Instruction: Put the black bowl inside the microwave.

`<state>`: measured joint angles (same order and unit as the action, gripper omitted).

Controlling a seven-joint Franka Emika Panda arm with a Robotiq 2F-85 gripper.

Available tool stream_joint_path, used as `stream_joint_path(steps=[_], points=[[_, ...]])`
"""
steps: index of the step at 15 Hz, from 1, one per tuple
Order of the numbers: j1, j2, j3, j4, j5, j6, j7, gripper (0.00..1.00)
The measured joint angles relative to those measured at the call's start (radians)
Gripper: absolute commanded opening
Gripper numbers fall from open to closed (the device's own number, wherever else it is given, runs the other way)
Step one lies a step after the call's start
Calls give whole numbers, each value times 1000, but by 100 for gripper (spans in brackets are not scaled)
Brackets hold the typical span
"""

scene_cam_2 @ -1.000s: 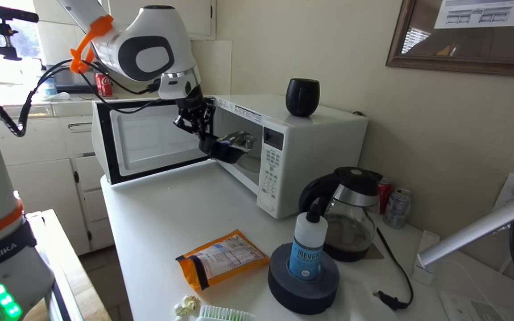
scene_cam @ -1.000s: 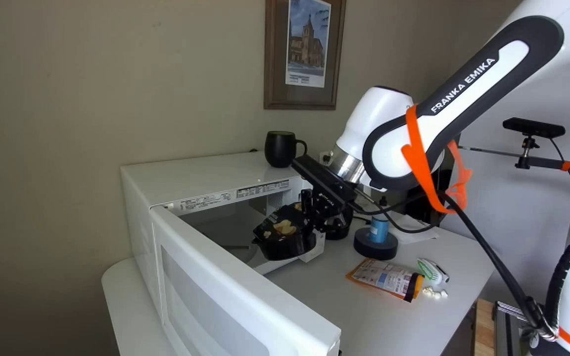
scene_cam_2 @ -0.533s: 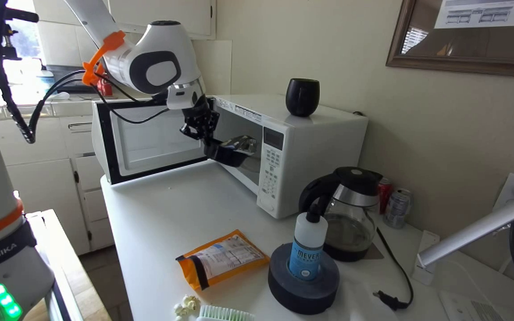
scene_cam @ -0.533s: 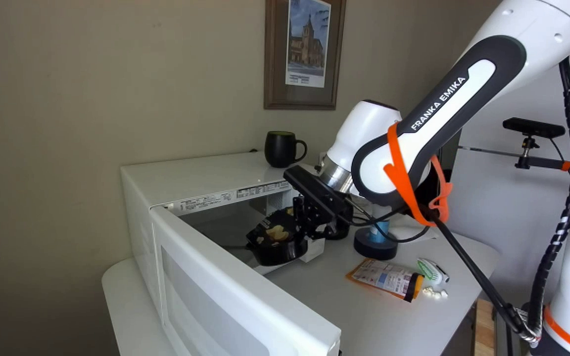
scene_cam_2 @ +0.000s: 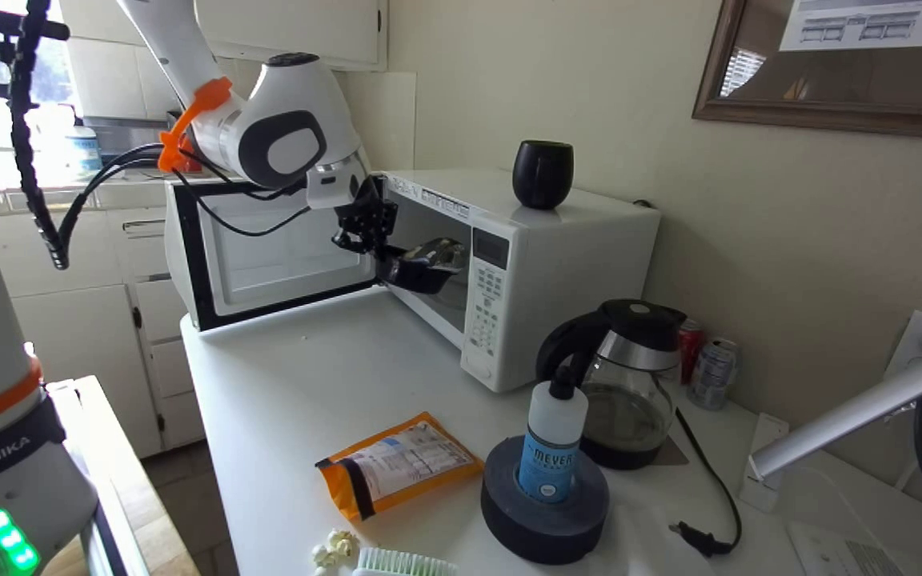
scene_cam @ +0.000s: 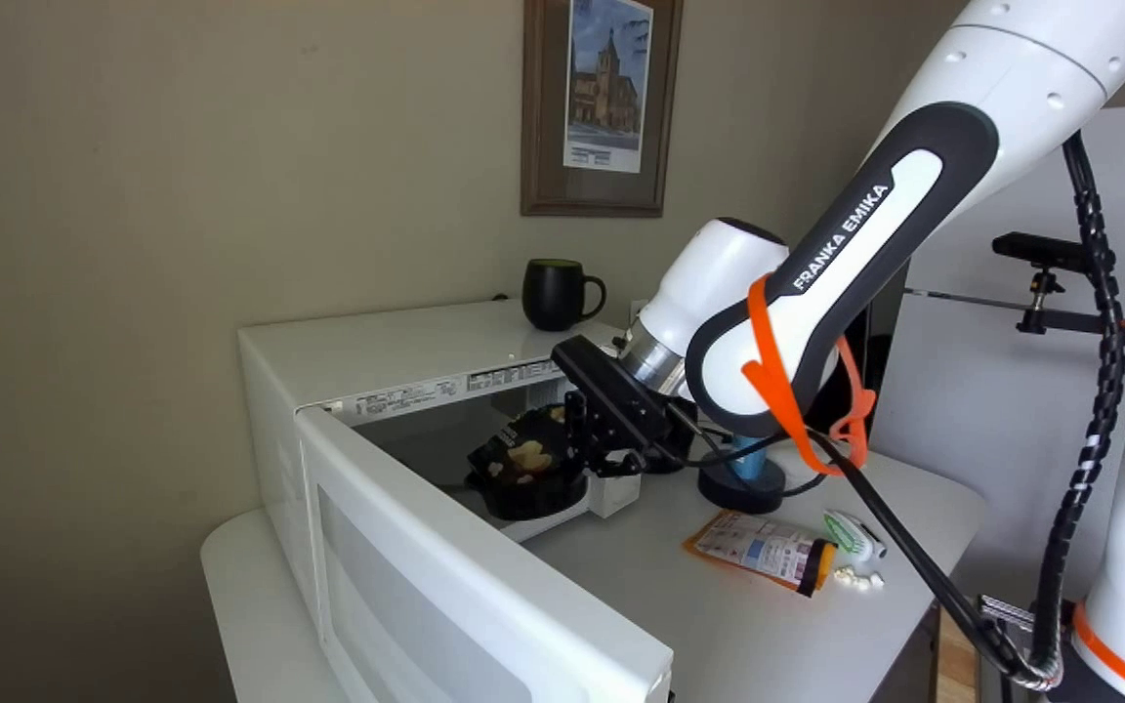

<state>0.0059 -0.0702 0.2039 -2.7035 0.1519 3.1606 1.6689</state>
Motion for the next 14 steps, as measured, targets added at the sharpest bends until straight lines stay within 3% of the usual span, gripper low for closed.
stream_joint_path(steps=[3, 8, 14], points=[[-12, 73, 0, 17, -41, 118, -5, 2], [10, 200, -29, 89, -10, 232, -113, 2], [123, 371, -95, 216, 24, 308, -197, 2]])
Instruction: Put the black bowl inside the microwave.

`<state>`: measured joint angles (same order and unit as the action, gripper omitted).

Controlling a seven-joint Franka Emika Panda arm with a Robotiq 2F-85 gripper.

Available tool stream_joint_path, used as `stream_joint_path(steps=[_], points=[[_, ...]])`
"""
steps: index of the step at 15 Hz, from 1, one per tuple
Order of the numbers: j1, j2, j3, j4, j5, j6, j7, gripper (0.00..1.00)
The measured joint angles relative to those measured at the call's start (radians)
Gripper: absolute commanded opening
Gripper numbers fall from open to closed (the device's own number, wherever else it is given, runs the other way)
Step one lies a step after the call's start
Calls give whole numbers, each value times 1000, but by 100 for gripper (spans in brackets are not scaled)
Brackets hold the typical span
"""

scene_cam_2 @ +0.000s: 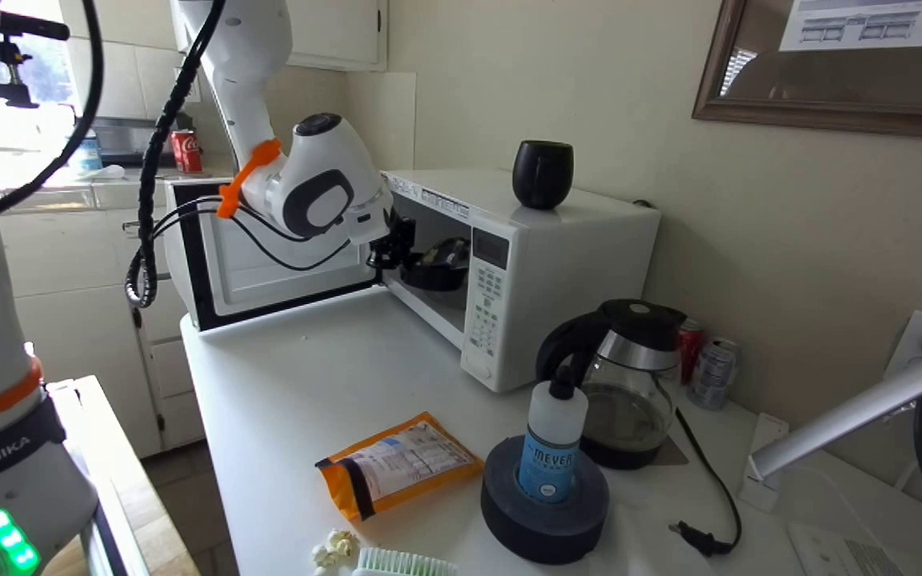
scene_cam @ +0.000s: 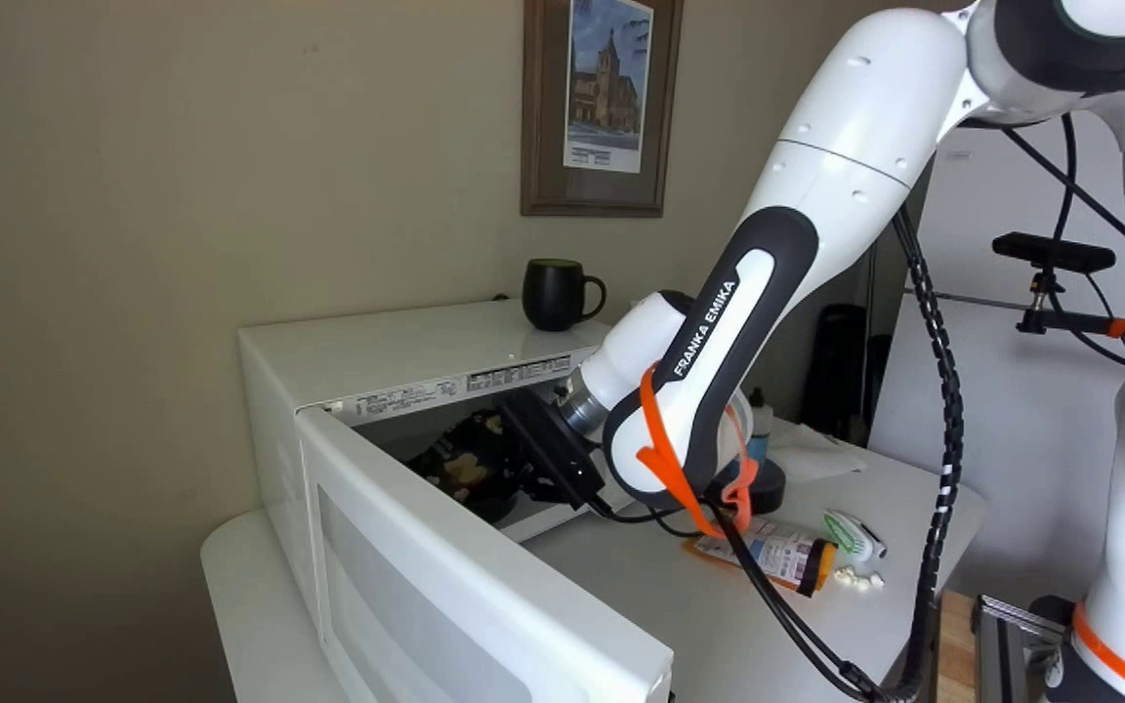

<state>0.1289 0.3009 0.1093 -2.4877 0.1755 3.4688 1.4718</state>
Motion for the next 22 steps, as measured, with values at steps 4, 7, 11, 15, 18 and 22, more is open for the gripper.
stream_joint_path(steps=[4, 7, 11, 15, 18, 22], points=[[82, 98, -47, 88, 18, 47, -20, 2], [121, 159, -72, 143, 49, 85, -36, 2], [117, 220, -56, 218, 130, 101, -92, 2], [116, 264, -49, 296, 180, 101, -119, 2], [115, 290, -48, 346, 214, 101, -133, 2], [111, 320, -49, 396, 254, 101, -146, 2]])
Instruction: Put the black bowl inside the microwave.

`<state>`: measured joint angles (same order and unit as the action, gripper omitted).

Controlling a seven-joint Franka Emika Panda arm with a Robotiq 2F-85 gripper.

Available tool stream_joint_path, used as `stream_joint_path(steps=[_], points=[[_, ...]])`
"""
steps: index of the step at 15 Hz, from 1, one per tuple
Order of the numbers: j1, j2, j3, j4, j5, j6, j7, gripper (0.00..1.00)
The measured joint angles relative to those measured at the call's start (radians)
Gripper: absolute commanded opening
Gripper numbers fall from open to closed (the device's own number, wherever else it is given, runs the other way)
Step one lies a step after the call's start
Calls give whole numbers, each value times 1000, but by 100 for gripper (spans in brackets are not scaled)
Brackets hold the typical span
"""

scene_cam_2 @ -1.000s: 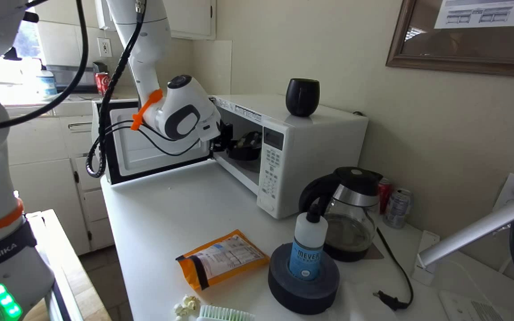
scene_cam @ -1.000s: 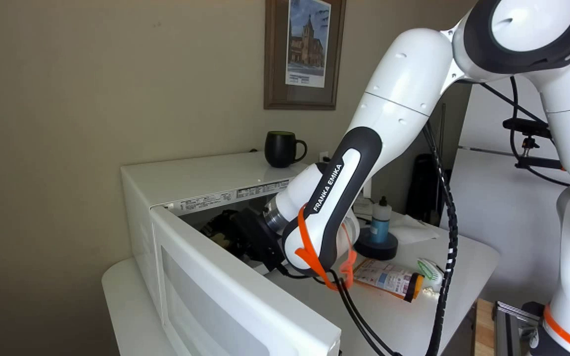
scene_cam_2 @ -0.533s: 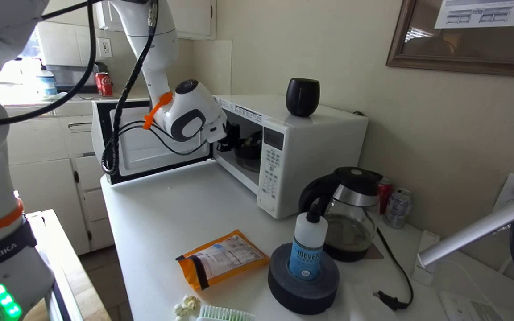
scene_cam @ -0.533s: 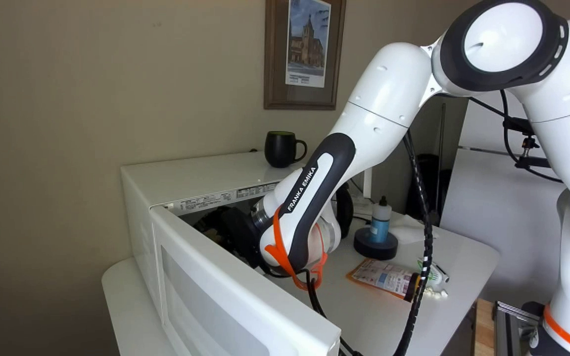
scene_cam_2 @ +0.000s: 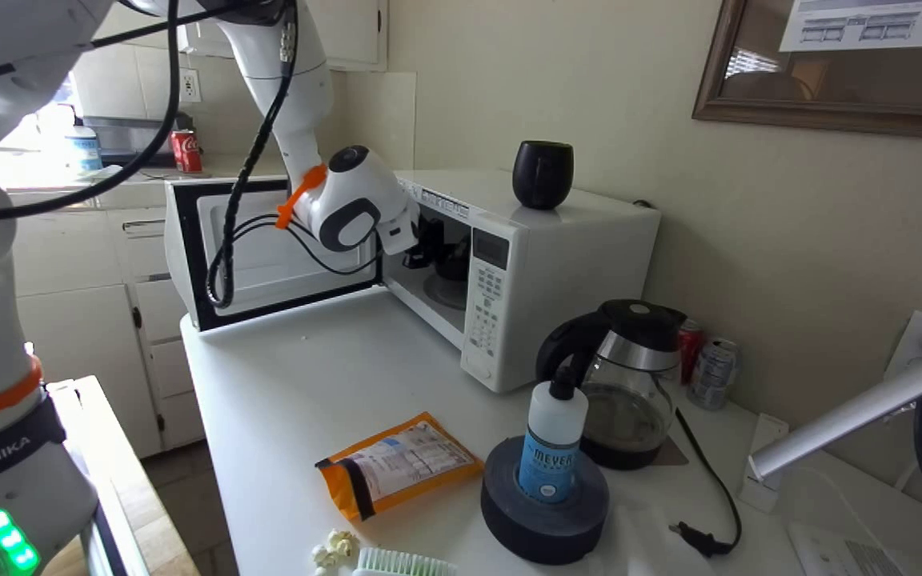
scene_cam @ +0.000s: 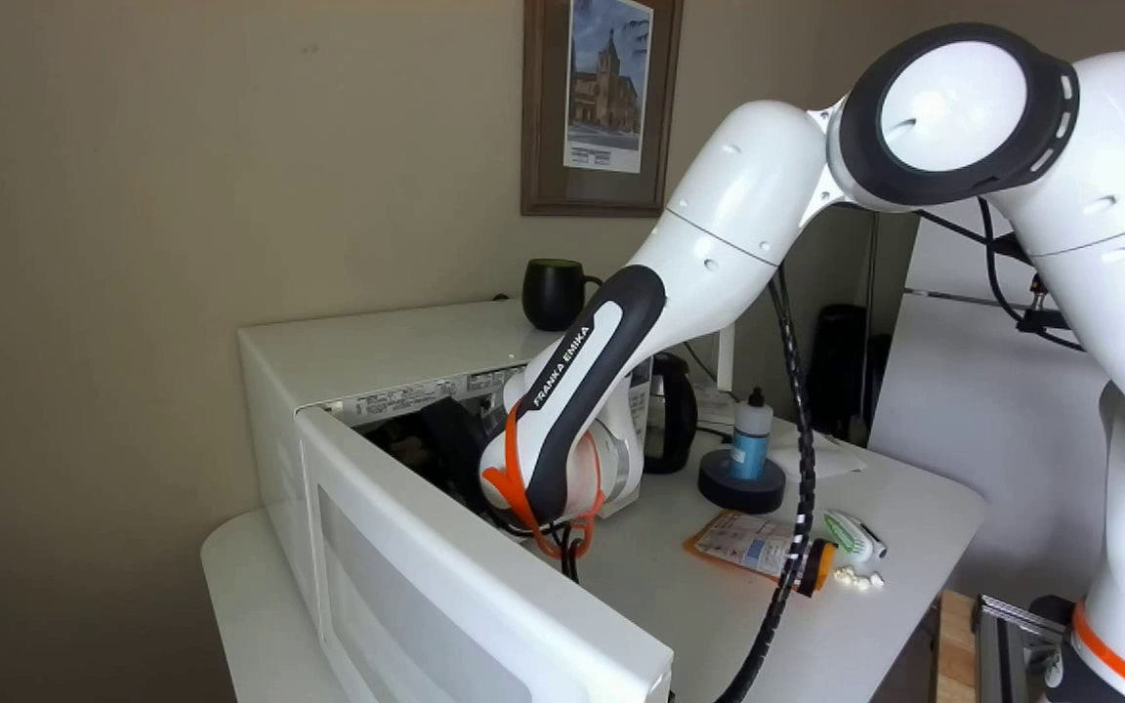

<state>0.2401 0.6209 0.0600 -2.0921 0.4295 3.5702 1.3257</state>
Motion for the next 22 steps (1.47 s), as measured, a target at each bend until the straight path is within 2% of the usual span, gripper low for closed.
stream_joint_path(steps=[19, 20, 22], points=[[-4, 79, -3, 78, 97, 0, -39, 2], [-4, 81, -3, 78, 99, 0, -39, 32], [-4, 83, -3, 78, 104, 0, -39, 40]])
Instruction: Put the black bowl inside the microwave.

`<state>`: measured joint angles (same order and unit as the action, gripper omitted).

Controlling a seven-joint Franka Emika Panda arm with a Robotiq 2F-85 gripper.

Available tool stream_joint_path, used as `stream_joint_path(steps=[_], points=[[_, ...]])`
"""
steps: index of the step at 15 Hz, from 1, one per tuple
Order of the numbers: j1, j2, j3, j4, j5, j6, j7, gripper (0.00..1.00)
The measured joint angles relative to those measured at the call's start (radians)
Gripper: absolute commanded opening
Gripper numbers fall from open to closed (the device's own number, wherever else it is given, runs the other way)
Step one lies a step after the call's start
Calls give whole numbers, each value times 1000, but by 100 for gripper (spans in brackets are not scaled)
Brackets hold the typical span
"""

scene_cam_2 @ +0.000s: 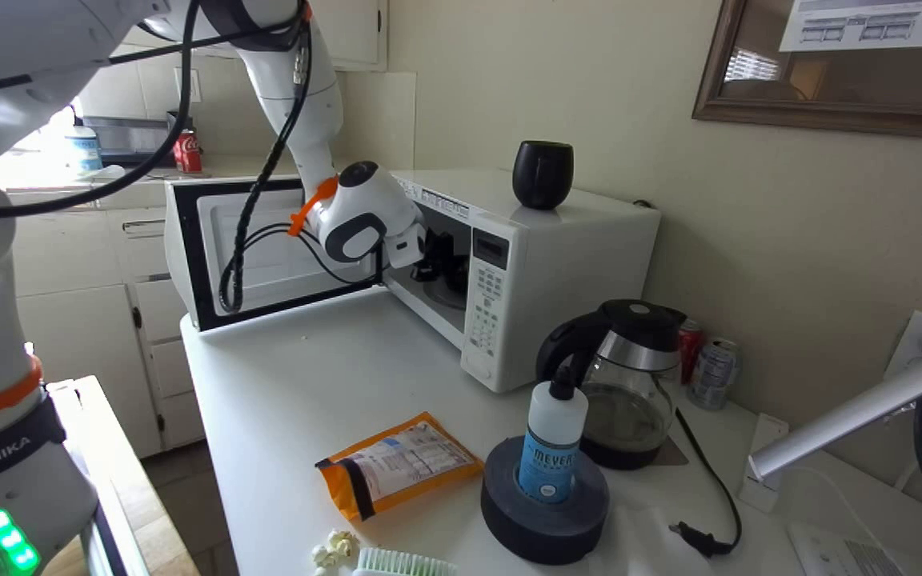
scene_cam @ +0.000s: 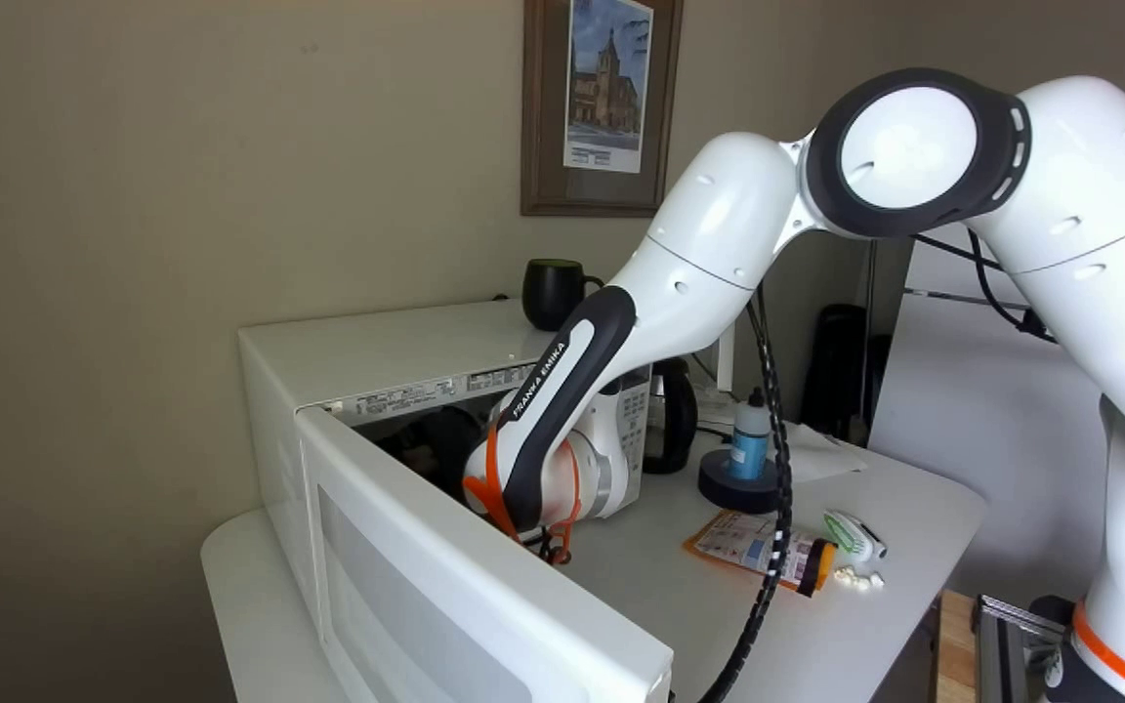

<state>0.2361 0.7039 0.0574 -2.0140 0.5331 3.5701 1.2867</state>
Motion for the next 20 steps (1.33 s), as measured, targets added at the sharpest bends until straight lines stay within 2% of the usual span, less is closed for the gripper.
stream_joint_path(steps=[8, 11, 15, 20], points=[[-1, -12, 24, -4, 5, 12, -6, 100], [-2, -40, 66, -44, 4, 85, -16, 100], [-3, -95, 125, -176, 19, 189, -17, 100], [-4, -236, 153, -422, 134, 158, -21, 100]])
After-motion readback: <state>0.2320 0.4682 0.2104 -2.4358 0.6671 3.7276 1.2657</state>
